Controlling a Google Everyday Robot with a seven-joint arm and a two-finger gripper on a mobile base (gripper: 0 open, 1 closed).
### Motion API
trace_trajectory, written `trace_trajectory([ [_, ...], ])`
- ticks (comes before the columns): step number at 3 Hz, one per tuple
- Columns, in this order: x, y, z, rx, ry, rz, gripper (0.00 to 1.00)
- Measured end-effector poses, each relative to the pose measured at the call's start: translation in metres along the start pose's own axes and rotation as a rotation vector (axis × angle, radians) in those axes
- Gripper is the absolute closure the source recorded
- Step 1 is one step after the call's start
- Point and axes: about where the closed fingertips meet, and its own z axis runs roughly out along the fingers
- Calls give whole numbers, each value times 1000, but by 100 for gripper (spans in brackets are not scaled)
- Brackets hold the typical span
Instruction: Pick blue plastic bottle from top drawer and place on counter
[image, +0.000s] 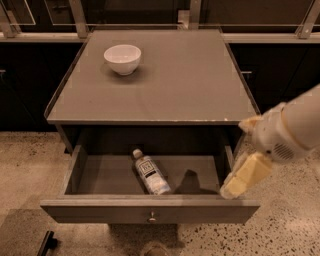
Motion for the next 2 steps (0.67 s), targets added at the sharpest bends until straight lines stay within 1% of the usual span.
trace_trajectory([
  [1,11,-15,78,-51,-68,102,0],
  [2,13,-27,98,-47,-93,123,0],
])
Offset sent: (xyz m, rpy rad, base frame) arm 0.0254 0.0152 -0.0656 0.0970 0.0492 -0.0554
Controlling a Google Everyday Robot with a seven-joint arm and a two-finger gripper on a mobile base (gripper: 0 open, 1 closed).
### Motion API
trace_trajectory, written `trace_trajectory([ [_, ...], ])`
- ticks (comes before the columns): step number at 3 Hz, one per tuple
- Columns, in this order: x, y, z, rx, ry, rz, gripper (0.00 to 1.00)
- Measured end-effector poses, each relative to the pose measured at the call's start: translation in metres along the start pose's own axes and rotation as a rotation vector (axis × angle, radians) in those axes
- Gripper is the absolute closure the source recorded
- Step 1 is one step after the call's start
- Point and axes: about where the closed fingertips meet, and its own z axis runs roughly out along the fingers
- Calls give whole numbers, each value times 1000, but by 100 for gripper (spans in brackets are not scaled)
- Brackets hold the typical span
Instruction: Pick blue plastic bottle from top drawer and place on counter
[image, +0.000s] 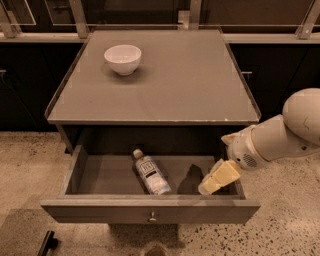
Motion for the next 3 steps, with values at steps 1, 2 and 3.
trace_trajectory([
  [1,5,0,6,34,-60,43,0],
  [2,-3,-7,34,81,-169,104,0],
  [3,-20,-20,54,138,-257,139,0],
])
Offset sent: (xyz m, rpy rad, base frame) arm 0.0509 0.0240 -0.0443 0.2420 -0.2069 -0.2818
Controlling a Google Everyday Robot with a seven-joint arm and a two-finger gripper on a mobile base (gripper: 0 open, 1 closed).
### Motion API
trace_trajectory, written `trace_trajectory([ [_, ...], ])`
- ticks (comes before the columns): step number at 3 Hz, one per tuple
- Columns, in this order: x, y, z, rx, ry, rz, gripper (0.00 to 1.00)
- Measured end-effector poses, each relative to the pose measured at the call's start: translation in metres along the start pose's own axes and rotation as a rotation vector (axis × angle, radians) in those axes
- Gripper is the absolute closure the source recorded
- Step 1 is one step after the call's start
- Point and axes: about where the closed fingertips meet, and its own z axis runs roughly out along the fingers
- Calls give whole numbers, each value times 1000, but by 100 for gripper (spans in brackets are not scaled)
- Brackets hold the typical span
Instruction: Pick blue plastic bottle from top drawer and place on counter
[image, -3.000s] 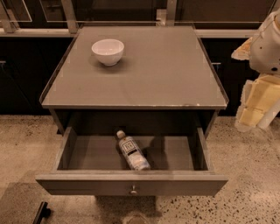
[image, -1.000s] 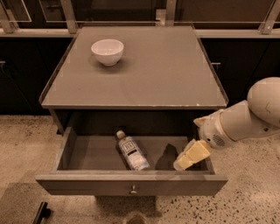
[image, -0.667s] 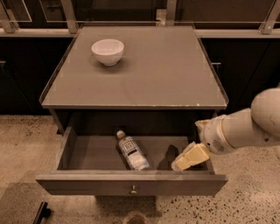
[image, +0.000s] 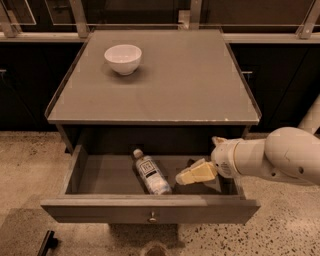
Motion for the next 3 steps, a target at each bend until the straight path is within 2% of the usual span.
trace_trajectory([
  [1,-25,0,46,13,-49,-7,0],
  [2,-27,2,48,9,-50,-9,0],
  [3,-23,8,57,18,-82,25,0],
])
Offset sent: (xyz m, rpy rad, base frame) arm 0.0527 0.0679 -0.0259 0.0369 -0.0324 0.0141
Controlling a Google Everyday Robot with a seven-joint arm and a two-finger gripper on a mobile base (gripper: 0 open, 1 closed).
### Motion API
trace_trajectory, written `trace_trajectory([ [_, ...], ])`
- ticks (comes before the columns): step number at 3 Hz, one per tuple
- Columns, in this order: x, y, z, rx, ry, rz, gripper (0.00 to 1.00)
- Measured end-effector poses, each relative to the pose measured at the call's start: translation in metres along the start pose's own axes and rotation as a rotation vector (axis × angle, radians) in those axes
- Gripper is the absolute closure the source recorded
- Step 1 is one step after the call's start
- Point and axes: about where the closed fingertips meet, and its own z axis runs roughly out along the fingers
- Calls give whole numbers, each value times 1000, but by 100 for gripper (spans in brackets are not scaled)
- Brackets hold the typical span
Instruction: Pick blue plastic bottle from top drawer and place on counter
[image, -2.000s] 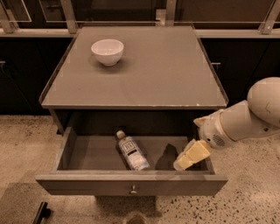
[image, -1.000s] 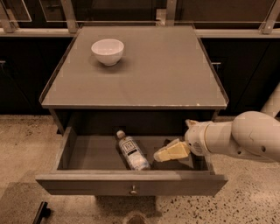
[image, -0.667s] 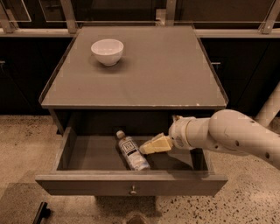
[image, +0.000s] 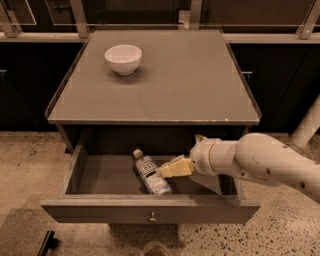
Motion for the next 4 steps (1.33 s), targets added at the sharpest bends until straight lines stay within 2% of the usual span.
trace_trajectory([
  [2,2,31,49,-69,-5,-10,0],
  [3,6,49,85,-95,12,-58,0],
  [4,6,49,85,-94,11,-58,0],
])
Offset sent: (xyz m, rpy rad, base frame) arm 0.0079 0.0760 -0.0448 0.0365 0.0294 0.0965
